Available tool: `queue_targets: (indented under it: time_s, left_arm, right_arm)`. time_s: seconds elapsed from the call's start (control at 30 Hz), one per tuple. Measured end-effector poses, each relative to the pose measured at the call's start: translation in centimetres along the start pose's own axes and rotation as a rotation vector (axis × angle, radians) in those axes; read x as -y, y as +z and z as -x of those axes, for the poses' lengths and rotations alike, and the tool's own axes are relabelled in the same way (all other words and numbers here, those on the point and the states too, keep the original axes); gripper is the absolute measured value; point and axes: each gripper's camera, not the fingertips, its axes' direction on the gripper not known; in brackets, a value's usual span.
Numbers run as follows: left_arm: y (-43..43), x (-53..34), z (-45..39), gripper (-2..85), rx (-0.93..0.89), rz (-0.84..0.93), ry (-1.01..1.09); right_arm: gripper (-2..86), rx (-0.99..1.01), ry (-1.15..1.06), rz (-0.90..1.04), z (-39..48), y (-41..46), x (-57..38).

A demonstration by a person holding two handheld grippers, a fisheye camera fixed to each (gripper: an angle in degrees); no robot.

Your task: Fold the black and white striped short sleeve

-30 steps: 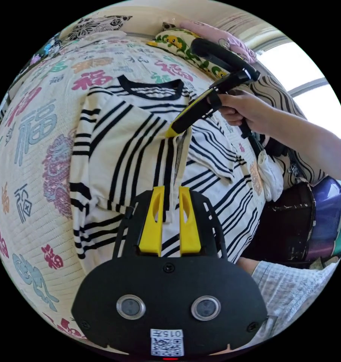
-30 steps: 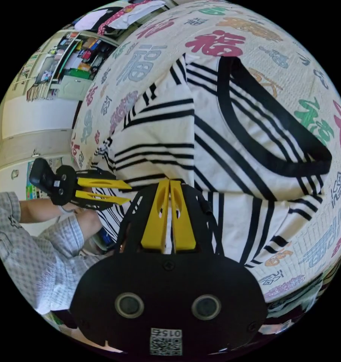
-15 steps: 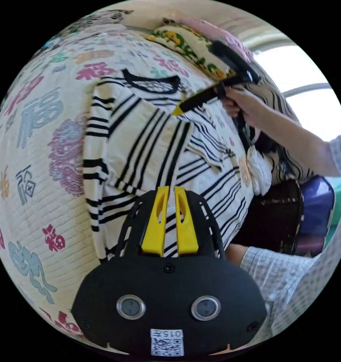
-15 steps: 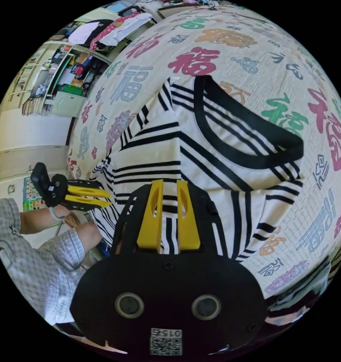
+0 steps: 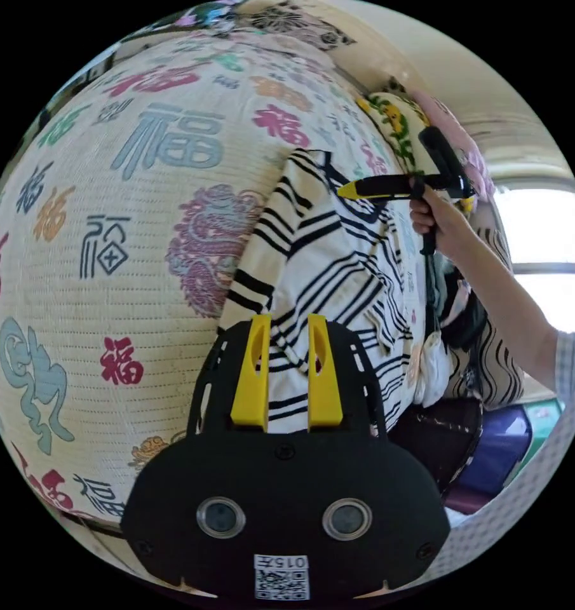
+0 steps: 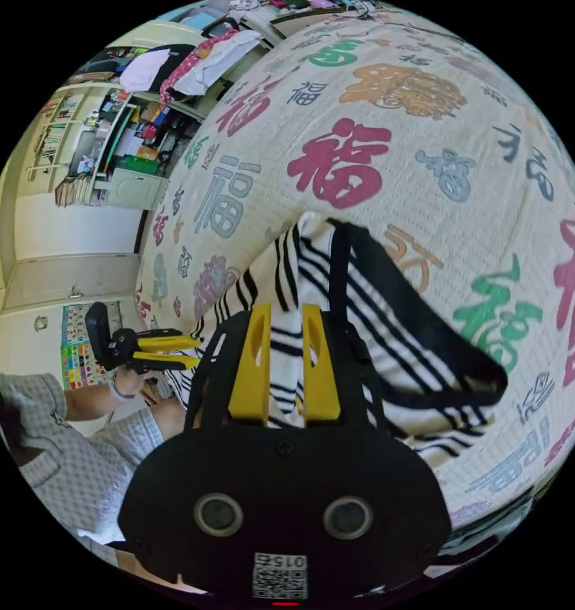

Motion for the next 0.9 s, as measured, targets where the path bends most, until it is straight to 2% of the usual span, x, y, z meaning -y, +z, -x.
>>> queue_targets:
  time_s: [0.13,0.17,0.27,0.33,0.43,0.53,0.6,0.77,0.9]
  left_arm:
    - [-0.1,0.7,0.7,0.8,0.074,0.034,-0.018]
    - [-0.3,0.7,0.6,0.7,0.106,0.039,0.0]
    - [-0.8,0.5,0.6,2.1,0.119,0.101,0.037]
    - [-2.3,0.8,0.4,5.9,0.06,0.142,0.053]
    - [-6.1,2.2,-1.4,8.3,0.01,0.034,0.167]
    - [-9.2,6.6,-3.6,12.3,0.067,-0.089,0.303]
    - [-9.2,10.4,-5.1,13.7,0.111,-0.093,0.376]
    - [-5.9,19.2,-8.8,13.5,0.189,0.046,0.481]
    - [-2.2,21.9,-11.1,13.0,0.257,0.237,0.503]
  right_arm:
    - [1.3,0.059,0.003,0.098,-0.4,1.6,4.1]
    - [0.5,-0.016,0.006,0.123,-0.2,2.1,4.5]
    - [0.3,-0.094,-0.029,0.129,0.1,2.4,4.3]
    - [0.9,-0.098,-0.047,0.095,0.1,1.5,3.1]
    - [2.6,-0.165,-0.046,0.01,-1.6,-1.8,-0.9]
    - [5.6,-0.347,0.044,-0.028,-5.1,-4.5,-5.6]
    - [6.8,-0.43,0.106,-0.017,-7.2,-5.0,-7.8]
    - [8.3,-0.228,0.209,-0.026,-11.4,-3.3,-10.6]
    - [8.2,-0.253,0.207,0.029,-12.2,-0.2,-11.4]
